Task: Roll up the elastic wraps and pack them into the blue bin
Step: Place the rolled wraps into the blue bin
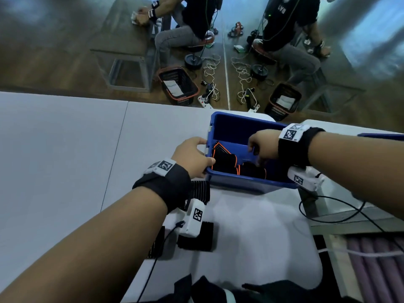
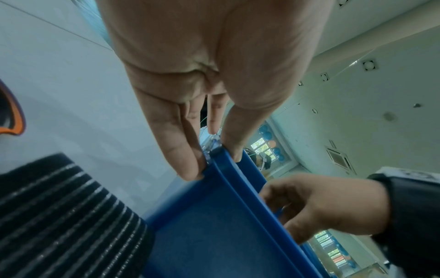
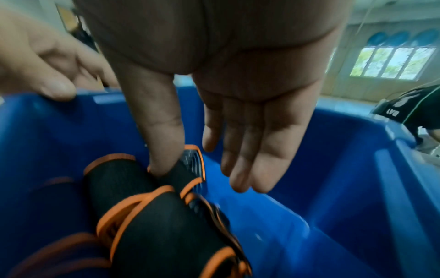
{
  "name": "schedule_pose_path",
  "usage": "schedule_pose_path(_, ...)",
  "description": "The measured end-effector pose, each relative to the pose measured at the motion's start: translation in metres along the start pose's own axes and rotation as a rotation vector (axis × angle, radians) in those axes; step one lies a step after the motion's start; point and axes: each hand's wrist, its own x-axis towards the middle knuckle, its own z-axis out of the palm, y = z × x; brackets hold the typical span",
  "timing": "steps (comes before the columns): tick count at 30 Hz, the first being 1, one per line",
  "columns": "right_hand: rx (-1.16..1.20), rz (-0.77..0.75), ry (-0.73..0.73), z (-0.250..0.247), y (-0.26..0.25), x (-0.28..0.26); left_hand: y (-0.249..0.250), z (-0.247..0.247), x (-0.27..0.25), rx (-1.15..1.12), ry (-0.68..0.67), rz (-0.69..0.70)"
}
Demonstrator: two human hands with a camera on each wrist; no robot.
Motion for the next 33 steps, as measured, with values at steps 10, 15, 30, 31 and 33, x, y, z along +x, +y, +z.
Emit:
schedule_pose_path(10, 0.744, -0.319, 0.158, 0.06, -0.044, -0.113, 0.004, 0.0, 0.0, 0.034, -0.027, -0.033)
schedule_pose_path(15, 0.539, -0.369, 0.075, 0.155, -0.084, -0.105, 0.005, 0.002, -0.003, 0.051, -0.021, -0.037)
schedule_pose_path(30, 0.815, -0.24, 0.224, 0.204, -0.129, -0.092, 0.012, 0.002, -0.004, 0.089, -0.045, -0.048)
schedule_pose_path(31, 0.862, -0.223, 0.223, 0.203, -0.126, -0.095, 0.012, 0.002, -0.004, 0.089, -0.052, -0.049)
schedule_pose_path(33, 0.995, -0.192, 0.241, 0.198, -0.116, -0.105, 0.012, 0.001, -0.005, 0.089, -0.065, -0.047)
